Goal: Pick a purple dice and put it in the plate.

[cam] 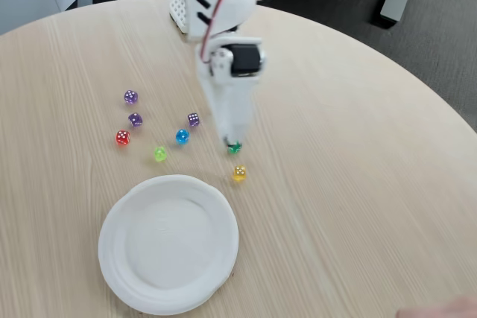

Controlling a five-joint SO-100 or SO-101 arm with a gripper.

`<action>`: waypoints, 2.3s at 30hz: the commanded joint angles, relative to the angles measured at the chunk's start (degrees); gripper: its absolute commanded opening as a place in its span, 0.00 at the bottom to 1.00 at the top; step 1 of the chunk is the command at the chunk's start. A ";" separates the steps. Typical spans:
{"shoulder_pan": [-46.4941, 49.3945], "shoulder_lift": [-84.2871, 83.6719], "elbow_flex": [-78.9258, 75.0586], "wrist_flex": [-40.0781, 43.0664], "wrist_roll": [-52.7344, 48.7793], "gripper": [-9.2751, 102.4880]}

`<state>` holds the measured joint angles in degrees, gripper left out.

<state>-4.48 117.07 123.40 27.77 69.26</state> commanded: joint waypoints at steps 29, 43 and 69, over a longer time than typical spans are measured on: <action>30.32 0.18 8.26 0.26 -0.26 0.15; 42.71 0.18 8.26 0.35 -5.62 0.17; 49.48 0.18 8.26 29.71 -19.34 0.19</action>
<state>44.47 117.07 131.92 55.72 51.33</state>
